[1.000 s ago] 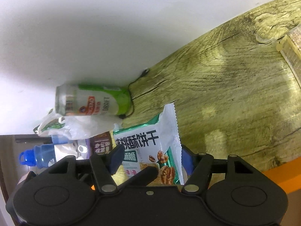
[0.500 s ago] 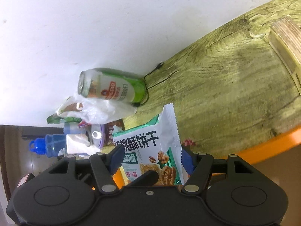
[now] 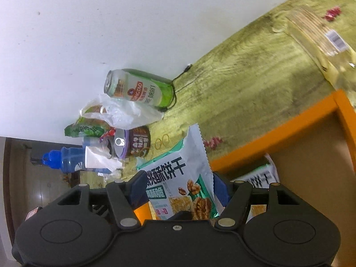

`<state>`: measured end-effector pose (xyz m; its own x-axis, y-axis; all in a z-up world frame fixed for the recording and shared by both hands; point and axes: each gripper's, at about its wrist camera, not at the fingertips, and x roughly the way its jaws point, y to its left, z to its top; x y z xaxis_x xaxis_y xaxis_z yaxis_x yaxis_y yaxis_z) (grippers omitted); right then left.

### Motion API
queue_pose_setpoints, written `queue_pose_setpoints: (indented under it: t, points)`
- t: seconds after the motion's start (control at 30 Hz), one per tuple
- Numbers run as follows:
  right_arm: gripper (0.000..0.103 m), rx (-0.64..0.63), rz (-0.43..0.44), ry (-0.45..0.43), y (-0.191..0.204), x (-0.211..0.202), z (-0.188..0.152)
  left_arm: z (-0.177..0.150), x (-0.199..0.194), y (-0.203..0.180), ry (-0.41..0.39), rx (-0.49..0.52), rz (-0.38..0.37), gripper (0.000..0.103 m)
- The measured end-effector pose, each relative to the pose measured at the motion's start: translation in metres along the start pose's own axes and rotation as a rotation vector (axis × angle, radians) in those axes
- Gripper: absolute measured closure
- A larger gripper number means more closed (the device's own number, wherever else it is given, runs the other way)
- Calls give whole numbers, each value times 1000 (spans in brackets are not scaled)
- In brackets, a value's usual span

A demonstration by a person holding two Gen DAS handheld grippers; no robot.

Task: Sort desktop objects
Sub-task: 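Carry the walnut biscuit packet with both grippers and lower it into the orange tray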

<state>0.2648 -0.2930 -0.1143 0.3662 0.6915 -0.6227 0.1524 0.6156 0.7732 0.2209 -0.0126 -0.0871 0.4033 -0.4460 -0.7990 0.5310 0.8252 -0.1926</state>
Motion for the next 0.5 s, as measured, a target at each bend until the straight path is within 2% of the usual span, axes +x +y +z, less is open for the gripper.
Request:
queue_pose_setpoints:
  t: [0.2,0.5]
  points:
    - [40,3,-12,-4,-18,-10,-19,-22,7,-22,27,51,-14,39]
    - [40,43,-29,38,-45,-9,-49,-52,19,-40,103,74,-44,39]
